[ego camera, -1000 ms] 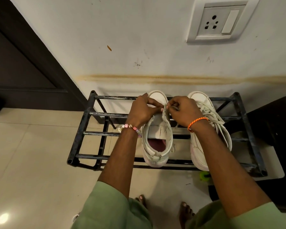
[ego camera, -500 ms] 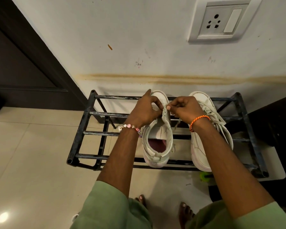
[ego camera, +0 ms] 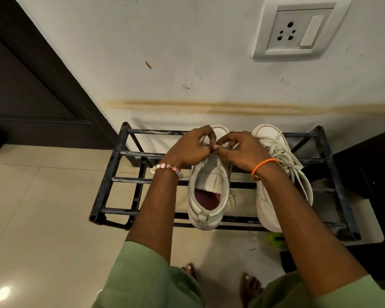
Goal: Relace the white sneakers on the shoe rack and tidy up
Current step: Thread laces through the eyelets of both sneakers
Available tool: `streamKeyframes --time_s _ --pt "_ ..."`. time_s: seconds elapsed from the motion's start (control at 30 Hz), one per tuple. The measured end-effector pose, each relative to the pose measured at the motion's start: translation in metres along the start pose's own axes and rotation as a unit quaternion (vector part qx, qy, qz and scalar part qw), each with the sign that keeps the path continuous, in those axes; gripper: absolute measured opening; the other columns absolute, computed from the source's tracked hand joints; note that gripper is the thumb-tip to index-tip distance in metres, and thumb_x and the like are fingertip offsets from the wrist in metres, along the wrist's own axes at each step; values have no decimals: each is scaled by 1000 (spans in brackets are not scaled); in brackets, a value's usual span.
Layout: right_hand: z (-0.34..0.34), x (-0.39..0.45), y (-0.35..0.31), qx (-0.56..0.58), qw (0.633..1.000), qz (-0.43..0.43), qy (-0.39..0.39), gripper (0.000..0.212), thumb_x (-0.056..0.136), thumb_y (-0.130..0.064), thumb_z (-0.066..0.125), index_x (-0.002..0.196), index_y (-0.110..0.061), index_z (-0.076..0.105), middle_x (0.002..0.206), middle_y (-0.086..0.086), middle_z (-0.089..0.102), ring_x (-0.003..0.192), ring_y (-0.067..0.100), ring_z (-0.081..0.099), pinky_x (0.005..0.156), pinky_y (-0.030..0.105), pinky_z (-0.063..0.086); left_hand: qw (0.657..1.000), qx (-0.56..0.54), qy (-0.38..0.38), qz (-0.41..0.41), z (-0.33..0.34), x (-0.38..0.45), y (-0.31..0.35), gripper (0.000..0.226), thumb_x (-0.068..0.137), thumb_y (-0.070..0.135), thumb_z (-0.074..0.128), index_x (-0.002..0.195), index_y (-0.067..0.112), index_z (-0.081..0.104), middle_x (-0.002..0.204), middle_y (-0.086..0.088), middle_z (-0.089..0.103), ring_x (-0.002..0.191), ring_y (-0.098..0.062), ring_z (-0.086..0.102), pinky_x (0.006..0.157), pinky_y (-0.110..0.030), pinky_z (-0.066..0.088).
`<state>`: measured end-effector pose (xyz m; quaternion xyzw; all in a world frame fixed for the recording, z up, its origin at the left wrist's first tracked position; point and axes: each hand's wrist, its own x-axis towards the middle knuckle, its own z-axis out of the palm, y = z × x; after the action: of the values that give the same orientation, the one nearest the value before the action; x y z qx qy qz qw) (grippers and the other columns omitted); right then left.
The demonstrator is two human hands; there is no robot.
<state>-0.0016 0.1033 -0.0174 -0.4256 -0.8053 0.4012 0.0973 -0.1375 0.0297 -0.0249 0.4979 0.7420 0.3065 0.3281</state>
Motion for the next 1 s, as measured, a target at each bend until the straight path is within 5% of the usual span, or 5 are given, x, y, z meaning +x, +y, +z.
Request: streamKeyframes --time_s 0.17,0.43,0.67,0.77,1.0 --pt "4 2 -1 -42 998 -33 16 17 85 -21 67 93 -9 75 88 6 63 78 15 55 65 18 35 991 -126 17 -51 -9 -6 2 6 91 16 60 91 14 54 105 11 54 99 0 49 94 -26 39" --pt "0 3 -12 118 986 -74 92 6 81 -15 72 86 -18 72 89 -2 57 77 4 56 70 14 43 979 -119 -40 -159 -1 -6 -3 75 71 19 82 130 13 36 106 -5 62 95 -20 63 86 -38 54" --pt "-28 -9 -52 567 814 -123 40 19 88 0 56 80 -9 71 70 -1 65 57 10 56 57 23 51 987 -35 -14 -156 5 -8 3 74 69 27 83 125 12 37 109 -5 57 97 -20 56 76 -30 47" --pt "-14 -6 -42 474 874 -78 67 12 86 -1 61 85 -7 71 69 3 61 44 4 40 41 16 32 986 -32 -2 -163 2 -12 6 68 69 33 82 118 10 40 102 -3 56 89 -17 54 61 -26 40" --pt "5 1 -20 45 994 -47 86 12 81 -19 72 89 -11 77 84 -2 71 79 4 59 65 8 41 987 2 15 -161 -12 -14 15 30 72 33 80 78 16 56 77 0 59 71 -16 61 69 -33 57"
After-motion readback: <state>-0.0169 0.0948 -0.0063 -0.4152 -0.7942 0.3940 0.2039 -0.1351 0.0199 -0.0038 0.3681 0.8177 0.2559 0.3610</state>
